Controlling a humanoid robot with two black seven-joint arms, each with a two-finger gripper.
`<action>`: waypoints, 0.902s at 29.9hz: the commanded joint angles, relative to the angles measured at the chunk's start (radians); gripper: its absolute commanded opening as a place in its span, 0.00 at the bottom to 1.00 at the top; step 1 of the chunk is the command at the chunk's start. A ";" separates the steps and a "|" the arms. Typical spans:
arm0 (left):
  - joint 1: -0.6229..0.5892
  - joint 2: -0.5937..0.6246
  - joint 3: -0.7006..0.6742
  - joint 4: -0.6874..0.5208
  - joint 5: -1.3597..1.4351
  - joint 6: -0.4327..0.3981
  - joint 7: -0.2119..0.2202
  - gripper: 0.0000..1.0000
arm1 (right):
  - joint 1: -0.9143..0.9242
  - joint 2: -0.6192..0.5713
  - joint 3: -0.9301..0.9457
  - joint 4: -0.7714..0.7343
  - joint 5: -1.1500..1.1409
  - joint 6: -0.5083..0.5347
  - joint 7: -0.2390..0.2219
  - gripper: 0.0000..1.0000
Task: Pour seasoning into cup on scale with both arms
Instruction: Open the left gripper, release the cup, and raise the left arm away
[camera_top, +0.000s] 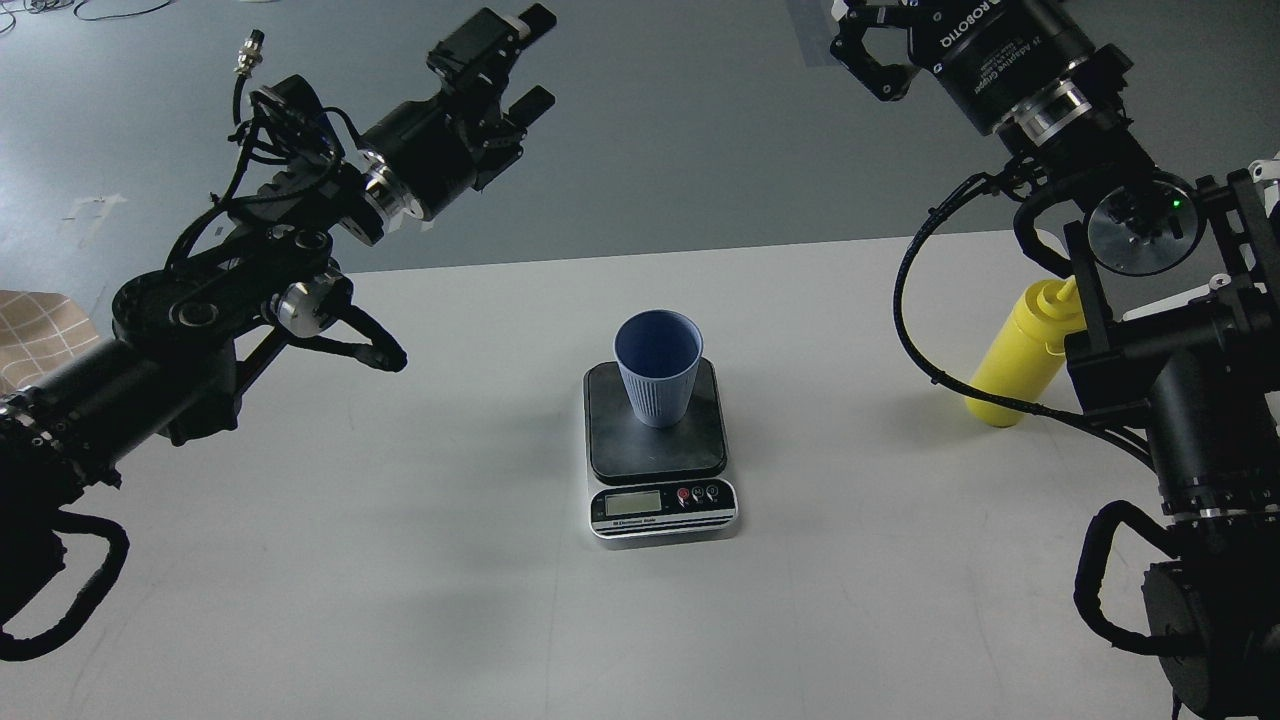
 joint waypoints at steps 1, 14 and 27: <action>0.064 0.010 -0.132 0.007 -0.122 0.003 0.000 0.98 | -0.002 -0.004 -0.001 0.002 0.000 0.000 0.000 1.00; 0.242 0.102 -0.371 0.006 -0.128 -0.092 0.000 0.98 | -0.038 -0.005 0.018 0.005 0.014 0.000 -0.001 1.00; 0.242 0.119 -0.371 0.000 -0.127 -0.094 0.000 0.98 | -0.139 -0.139 0.074 0.076 0.369 0.000 -0.005 1.00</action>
